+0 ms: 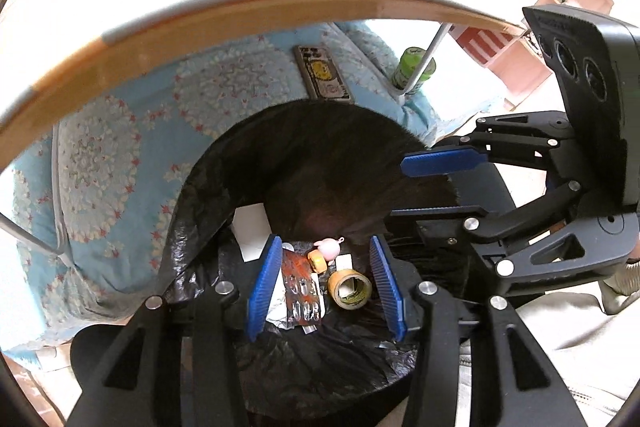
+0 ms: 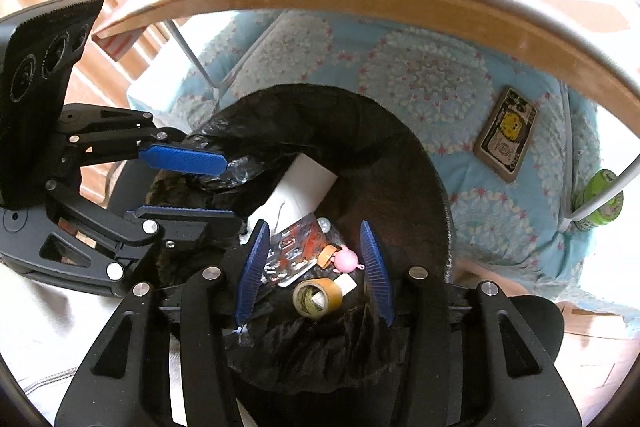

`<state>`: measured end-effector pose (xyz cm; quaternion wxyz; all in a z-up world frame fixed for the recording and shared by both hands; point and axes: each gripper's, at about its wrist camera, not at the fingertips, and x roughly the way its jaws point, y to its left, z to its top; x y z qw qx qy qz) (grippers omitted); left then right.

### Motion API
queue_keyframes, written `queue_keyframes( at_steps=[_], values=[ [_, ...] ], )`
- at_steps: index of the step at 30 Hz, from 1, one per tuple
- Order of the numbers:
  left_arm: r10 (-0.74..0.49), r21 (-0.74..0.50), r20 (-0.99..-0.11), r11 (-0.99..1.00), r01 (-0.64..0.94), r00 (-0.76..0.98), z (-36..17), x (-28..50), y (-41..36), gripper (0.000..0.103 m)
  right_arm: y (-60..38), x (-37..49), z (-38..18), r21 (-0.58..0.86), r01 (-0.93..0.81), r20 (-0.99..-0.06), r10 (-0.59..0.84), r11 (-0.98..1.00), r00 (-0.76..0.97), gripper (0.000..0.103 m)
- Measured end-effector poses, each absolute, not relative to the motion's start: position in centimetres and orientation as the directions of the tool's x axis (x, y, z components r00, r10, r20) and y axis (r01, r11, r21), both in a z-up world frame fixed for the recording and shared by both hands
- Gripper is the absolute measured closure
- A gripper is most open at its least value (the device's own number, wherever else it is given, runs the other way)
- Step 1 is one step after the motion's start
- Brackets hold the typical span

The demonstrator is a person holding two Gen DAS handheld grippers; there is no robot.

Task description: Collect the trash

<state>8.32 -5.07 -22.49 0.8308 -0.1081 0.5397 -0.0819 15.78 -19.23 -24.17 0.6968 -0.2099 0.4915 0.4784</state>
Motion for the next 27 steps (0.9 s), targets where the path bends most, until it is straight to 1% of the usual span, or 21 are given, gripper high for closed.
queue_keyframes(
  at_steps=[3, 4, 6, 10, 11, 12, 13, 14, 15, 17, 18, 19, 22, 27],
  values=[
    [-0.249, -0.262, -0.869, 0.965, 0.031, 0.427, -21.3, 7.6, -5.2, 0.058, -19.7, 15.1, -23.1, 0.172, -0.879, -0.879, 0.471, 0.446, 0.067, 0.056],
    [-0.253, -0.259, -0.86, 0.965, 0.049, 0.444, -20.7, 7.3, -5.5, 0.051, -19.9, 14.9, -22.8, 0.17, -0.881, -0.876, 0.477, 0.441, 0.07, 0.054],
    [-0.257, -0.261, -0.846, 0.964, 0.057, 0.468, -19.9, 6.7, -5.8, 0.045, -20.3, 14.3, -22.1, 0.17, -0.887, -0.873, 0.484, 0.43, 0.067, 0.052],
    [-0.253, -0.257, -0.84, 0.965, 0.059, 0.48, -18.5, 5.6, -6.4, 0.044, -21.1, 13.2, -21.0, 0.16, -0.892, -0.873, 0.482, 0.422, 0.071, 0.051],
    [-0.25, -0.253, -0.838, 0.965, 0.06, 0.485, -18.0, 5.3, -6.5, 0.044, -21.4, 12.8, -20.5, 0.156, -0.893, -0.873, 0.481, 0.422, 0.075, 0.049],
    [-0.248, -0.251, -0.837, 0.966, 0.06, 0.488, -17.7, 5.1, -6.5, 0.042, -21.5, 12.6, -20.3, 0.155, -0.893, -0.873, 0.482, 0.421, 0.075, 0.046],
    [-0.242, -0.246, -0.835, 0.968, 0.057, 0.494, -17.3, 4.7, -6.6, 0.037, -21.8, 12.3, -19.8, 0.156, -0.894, -0.871, 0.486, 0.42, 0.076, 0.04],
    [-0.237, -0.242, -0.834, 0.969, 0.056, 0.498, -16.9, 4.5, -6.6, 0.035, -22.0, 12.1, -19.4, 0.159, -0.894, -0.868, 0.49, 0.42, 0.076, 0.037],
    [-0.234, -0.239, -0.832, 0.969, 0.056, 0.502, -16.6, 4.3, -6.6, 0.033, -22.3, 11.9, -19.0, 0.163, -0.893, -0.866, 0.495, 0.419, 0.074, 0.035],
    [-0.23, -0.235, -0.826, 0.97, 0.056, 0.515, -15.7, 3.9, -6.7, 0.027, -22.7, 11.4, -18.1, 0.173, -0.893, -0.859, 0.507, 0.414, 0.069, 0.028],
    [-0.231, -0.237, -0.819, 0.97, 0.058, 0.524, -15.4, 3.7, -6.7, 0.021, -22.9, 11.1, -17.8, 0.17, -0.895, -0.858, 0.509, 0.414, 0.073, 0.026],
    [-0.24, -0.245, -0.81, 0.967, 0.062, 0.535, -14.9, 3.4, -6.7, 0.016, -23.0, 10.9, -17.4, 0.162, -0.895, -0.859, 0.506, 0.416, 0.08, 0.023],
    [-0.236, -0.249, -0.817, 0.967, 0.048, 0.525, -14.2, 3.0, -6.7, 0.011, -23.1, 10.3, -16.9, 0.151, -0.896, -0.867, 0.491, 0.419, 0.084, 0.02],
    [-0.214, -0.222, -0.819, 0.974, 0.049, 0.532, -12.7, 2.2, -7.1, 0.01, -23.4, 9.9, -15.9, 0.161, -0.892, -0.863, 0.5, 0.422, 0.08, 0.02]
  ],
)
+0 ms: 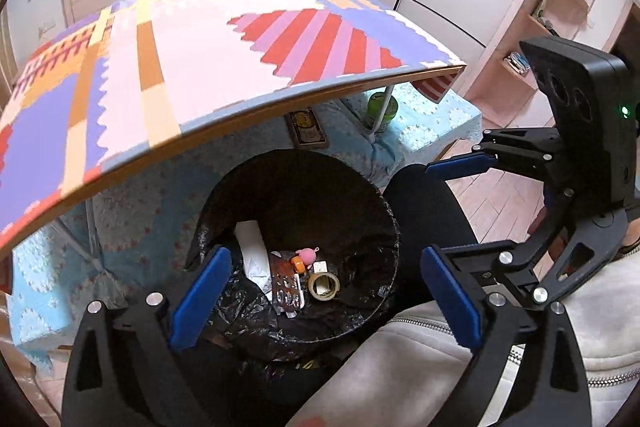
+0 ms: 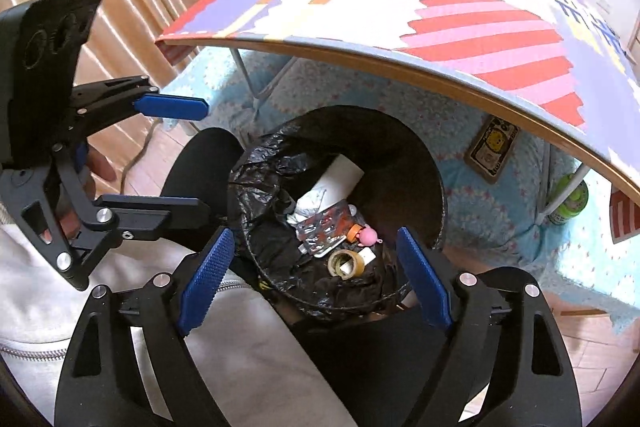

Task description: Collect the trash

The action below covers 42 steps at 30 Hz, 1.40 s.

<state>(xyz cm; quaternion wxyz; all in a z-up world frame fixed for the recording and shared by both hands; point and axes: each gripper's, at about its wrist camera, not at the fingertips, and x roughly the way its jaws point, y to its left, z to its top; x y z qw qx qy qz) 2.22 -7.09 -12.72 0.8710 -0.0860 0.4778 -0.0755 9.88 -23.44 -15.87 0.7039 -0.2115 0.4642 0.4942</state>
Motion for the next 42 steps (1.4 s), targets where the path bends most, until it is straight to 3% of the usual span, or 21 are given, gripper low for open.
queue_keyframes(
  at_steps=[42],
  values=[
    [-0.224, -0.234, -0.8, 0.971, 0.053, 0.557, -12.12, 1.73, -7.01, 0.01, -23.96, 9.43, -14.97, 0.171, -0.891, -0.853, 0.515, 0.421, 0.08, 0.02]
  ],
)
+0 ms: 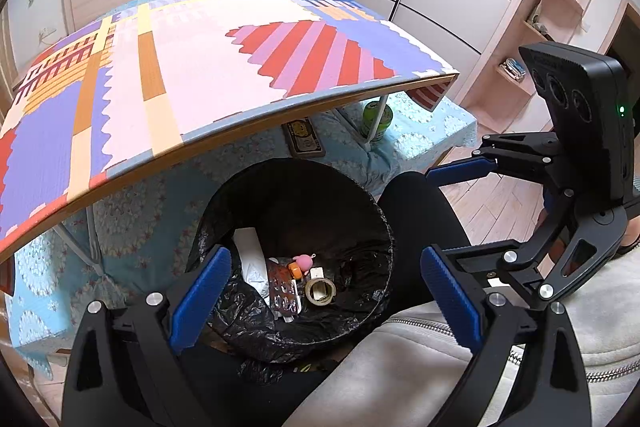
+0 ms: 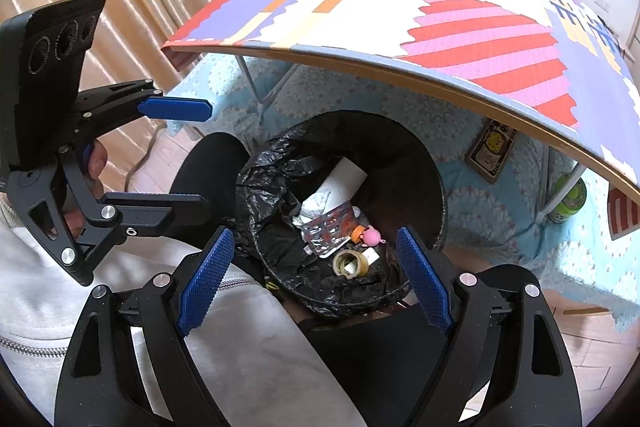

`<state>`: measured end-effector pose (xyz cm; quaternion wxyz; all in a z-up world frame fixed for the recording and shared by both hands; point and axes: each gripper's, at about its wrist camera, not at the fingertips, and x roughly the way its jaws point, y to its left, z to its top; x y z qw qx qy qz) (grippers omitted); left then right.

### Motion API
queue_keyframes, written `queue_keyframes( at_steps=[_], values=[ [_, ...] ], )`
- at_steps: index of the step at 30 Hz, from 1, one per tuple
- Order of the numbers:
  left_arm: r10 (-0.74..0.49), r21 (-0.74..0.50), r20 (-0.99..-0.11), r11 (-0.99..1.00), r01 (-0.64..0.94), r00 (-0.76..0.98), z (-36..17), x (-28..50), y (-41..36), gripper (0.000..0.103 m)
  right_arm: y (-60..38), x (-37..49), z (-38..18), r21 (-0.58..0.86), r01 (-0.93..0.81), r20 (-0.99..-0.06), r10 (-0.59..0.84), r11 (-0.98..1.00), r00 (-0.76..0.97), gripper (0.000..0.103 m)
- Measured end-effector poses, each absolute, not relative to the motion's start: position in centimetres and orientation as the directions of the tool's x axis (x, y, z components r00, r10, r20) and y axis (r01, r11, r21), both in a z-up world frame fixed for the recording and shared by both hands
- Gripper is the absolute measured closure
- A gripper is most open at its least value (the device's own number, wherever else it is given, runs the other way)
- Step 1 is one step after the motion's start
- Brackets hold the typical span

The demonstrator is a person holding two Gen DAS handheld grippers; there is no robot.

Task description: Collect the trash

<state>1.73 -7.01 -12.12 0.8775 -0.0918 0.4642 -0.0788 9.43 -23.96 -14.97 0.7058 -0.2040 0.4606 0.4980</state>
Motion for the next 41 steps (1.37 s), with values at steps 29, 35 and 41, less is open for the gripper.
queue_keyframes(
  at_steps=[29, 35, 41],
  values=[
    [-0.228, -0.24, -0.796, 0.969, 0.054, 0.561, -12.28, 1.81, -7.01, 0.01, -23.96, 9.43, -14.67, 0.178, -0.894, -0.848, 0.525, 0.411, 0.072, 0.02],
    [-0.225, -0.235, -0.795, 0.97, 0.056, 0.564, -12.14, 1.77, -7.03, 0.01, -23.97, 9.43, -14.65, 0.175, -0.894, -0.849, 0.522, 0.413, 0.075, 0.02],
    [-0.226, -0.236, -0.793, 0.97, 0.056, 0.565, -12.07, 1.67, -7.09, 0.01, -24.04, 9.44, -14.55, 0.175, -0.894, -0.848, 0.524, 0.412, 0.075, 0.02]
  ],
)
